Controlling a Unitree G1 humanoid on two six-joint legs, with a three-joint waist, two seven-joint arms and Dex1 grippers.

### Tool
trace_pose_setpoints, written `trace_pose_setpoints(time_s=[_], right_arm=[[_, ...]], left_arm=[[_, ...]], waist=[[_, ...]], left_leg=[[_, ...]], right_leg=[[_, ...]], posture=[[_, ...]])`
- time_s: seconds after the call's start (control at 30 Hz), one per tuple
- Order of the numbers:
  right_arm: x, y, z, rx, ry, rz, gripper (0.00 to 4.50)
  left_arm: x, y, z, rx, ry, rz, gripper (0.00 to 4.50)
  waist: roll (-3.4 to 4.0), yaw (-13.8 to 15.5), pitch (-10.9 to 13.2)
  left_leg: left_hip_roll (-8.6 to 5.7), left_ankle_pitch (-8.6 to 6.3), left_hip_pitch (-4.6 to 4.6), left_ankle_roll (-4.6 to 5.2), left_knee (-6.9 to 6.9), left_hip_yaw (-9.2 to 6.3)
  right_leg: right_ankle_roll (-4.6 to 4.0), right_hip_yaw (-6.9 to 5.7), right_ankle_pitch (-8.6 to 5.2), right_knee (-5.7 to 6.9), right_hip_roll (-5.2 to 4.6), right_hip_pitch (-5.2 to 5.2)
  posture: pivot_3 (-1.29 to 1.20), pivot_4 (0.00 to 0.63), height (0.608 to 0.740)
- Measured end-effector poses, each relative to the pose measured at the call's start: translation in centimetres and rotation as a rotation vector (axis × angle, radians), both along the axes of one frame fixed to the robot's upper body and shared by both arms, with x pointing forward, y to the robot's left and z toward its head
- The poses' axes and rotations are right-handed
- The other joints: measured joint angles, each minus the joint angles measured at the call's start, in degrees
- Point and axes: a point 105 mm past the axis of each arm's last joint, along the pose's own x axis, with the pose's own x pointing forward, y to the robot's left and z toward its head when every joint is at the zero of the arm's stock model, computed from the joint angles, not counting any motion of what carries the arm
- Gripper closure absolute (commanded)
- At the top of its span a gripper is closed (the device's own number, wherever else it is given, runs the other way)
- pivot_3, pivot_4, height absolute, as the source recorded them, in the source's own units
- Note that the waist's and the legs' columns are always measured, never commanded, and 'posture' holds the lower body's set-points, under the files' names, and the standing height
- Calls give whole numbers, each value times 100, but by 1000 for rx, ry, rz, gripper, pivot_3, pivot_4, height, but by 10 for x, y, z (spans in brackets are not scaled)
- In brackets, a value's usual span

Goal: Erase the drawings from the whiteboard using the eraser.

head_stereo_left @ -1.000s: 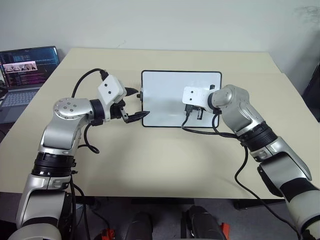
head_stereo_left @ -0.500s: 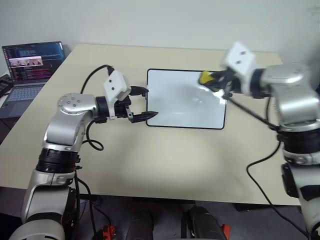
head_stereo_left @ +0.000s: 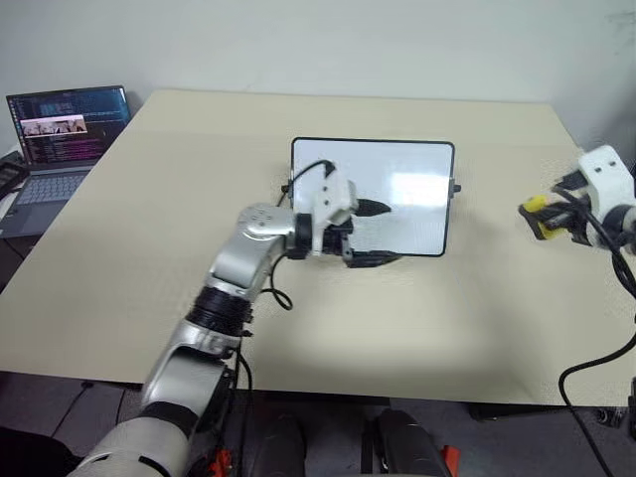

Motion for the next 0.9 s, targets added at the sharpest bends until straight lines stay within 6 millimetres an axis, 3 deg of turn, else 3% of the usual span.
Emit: trace_pose_setpoints(time_s=[0.1, 0.17, 0.23, 0.47, 0.9], right_arm=[[-7, -13, -42, 67, 124, -83, 4142], [-8, -16, -51, 85, 147, -106, 4142], [-7, -18, -52, 86, 142, -115, 3424], [2, -19, -55, 55, 160, -144, 3415], [6, -20, -47, 96, 162, -141, 3415]], left_arm=[[0, -14, -9, -5, 4, -9, 0], [-2, -19, -13, 8, -2, -21, 0], [-3, -22, -15, 12, -8, -30, 0], [-5, -20, -24, 24, 9, -25, 0], [-1, -8, -20, 44, -5, 8, 0]], waist=[[3, -19, 2], [20, -40, 4], [20, -44, 3], [20, -38, 3], [20, -13, 3]], left_leg=[[-1, 0, 2, 1, -1, 17], [-1, -1, 9, 1, -4, 29], [1, -1, 19, 2, -7, 26], [0, -1, 21, 1, -3, 30], [0, -1, 21, 1, -5, 31]], right_leg=[[1, 19, 0, 0, 0, -3], [2, 29, 1, 0, 0, -3], [3, 28, 0, 0, 3, 4], [7, 32, 3, 0, 2, 9], [8, 31, 2, -3, 2, 8]], posture=[[0, 150, 740], [0, 150, 740], [0, 150, 740], [0, 150, 740], [0, 150, 740]])
